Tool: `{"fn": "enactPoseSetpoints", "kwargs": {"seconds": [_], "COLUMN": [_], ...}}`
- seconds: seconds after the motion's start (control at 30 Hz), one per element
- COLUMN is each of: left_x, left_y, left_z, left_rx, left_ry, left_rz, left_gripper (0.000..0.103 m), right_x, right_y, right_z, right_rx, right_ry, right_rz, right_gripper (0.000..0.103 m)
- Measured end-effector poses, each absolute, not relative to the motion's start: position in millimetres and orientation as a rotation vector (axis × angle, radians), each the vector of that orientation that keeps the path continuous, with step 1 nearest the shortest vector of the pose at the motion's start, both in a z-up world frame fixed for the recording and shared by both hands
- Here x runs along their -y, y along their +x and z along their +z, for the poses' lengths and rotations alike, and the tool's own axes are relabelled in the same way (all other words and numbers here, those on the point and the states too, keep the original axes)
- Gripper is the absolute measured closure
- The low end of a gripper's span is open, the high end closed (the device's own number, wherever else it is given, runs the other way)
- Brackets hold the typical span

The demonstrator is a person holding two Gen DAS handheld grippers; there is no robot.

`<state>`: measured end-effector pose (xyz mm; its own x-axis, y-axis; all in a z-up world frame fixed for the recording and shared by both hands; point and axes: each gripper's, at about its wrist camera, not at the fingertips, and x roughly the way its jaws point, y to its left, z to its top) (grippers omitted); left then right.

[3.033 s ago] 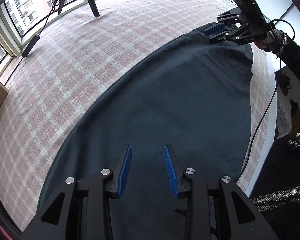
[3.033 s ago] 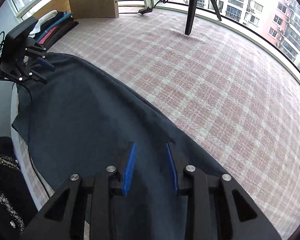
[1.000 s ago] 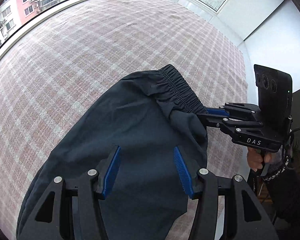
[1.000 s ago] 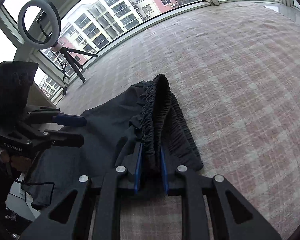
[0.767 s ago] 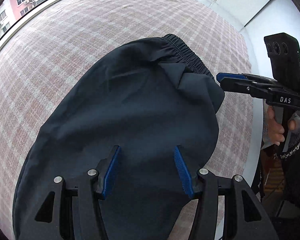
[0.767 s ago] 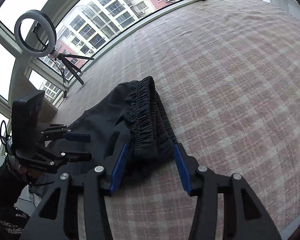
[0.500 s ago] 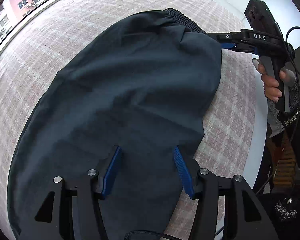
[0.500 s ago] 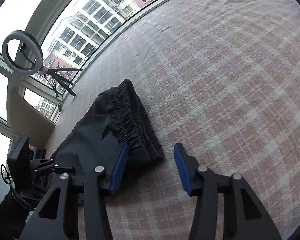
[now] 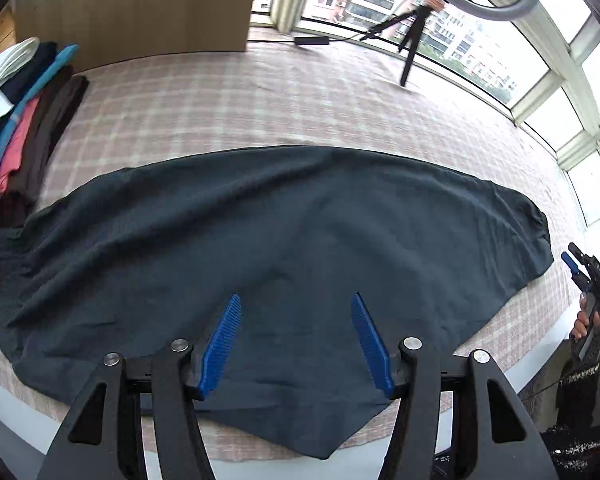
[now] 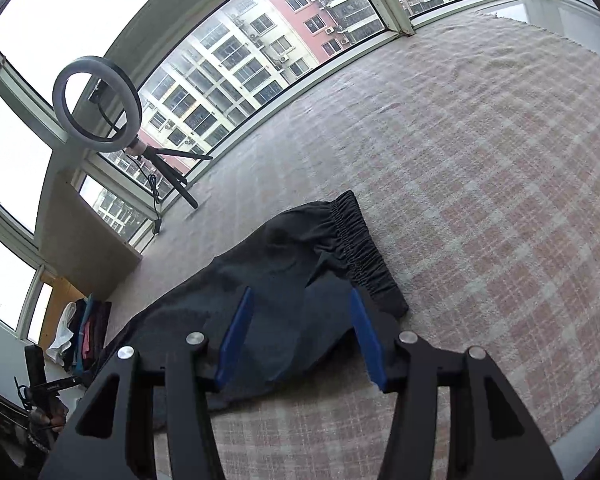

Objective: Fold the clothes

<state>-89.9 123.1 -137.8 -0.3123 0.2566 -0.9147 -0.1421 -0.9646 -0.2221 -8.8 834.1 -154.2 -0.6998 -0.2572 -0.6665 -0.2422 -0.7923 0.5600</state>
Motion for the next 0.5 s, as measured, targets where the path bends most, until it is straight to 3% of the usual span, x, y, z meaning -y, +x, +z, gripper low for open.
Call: {"fn": "enactPoseSetpoints", "kwargs": {"seconds": [0.27, 0.4, 0.47, 0.5], "left_x": [89.2, 117.8, 105.3, 99.4], "left_y": [-54.5, -76.0, -93.2, -101.2], "left_z": [-167.6, -168.5, -170.0, -173.0], "left_rx": [0.51, 0.584, 0.495, 0.454], "left_ry": [-1.825, -1.694, -1.629, -1.605], "left_rz": [2.65, 2.625, 2.581, 2.56], "left_gripper": [0.047, 0.048, 0.048, 0.048], "right_x": [-702.1, -605.0, -550.5, -521.8], "right_y": [-70.9, -85.8, -91.1, -93.8], "right_z": [-164.5, -144.2, -135.8, -132.3], "right_rx": [0.761, 0.508, 0.405, 0.357], "right_ry": [1.338, 1.3, 1.285, 1.273], "right_rz": [-2.544, -2.481, -2.437, -2.399], "right_gripper": [0.052, 0.053, 0.053, 0.059]}}
